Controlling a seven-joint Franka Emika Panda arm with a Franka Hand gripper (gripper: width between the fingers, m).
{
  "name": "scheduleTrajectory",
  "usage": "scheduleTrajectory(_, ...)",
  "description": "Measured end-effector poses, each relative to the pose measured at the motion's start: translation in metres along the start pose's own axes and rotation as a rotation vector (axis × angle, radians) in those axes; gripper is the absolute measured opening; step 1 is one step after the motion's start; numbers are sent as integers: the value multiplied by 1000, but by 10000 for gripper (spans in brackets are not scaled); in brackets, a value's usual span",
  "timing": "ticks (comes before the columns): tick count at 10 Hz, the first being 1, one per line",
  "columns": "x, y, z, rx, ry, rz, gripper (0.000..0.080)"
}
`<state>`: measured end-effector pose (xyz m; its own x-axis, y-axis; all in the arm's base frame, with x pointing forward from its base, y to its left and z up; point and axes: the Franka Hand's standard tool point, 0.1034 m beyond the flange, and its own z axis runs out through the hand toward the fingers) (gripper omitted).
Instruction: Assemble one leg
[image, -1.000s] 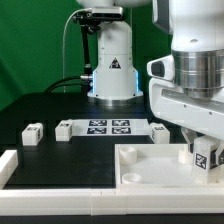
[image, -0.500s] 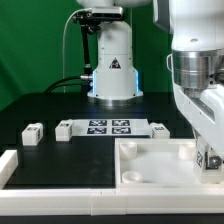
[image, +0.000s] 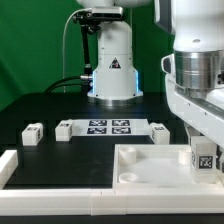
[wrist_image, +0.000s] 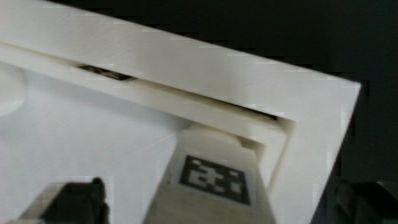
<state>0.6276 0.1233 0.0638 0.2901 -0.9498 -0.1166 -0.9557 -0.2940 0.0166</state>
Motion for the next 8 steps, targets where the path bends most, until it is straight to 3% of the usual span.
scheduleTrajectory(8,8,2,0,-20,14,-1077,649)
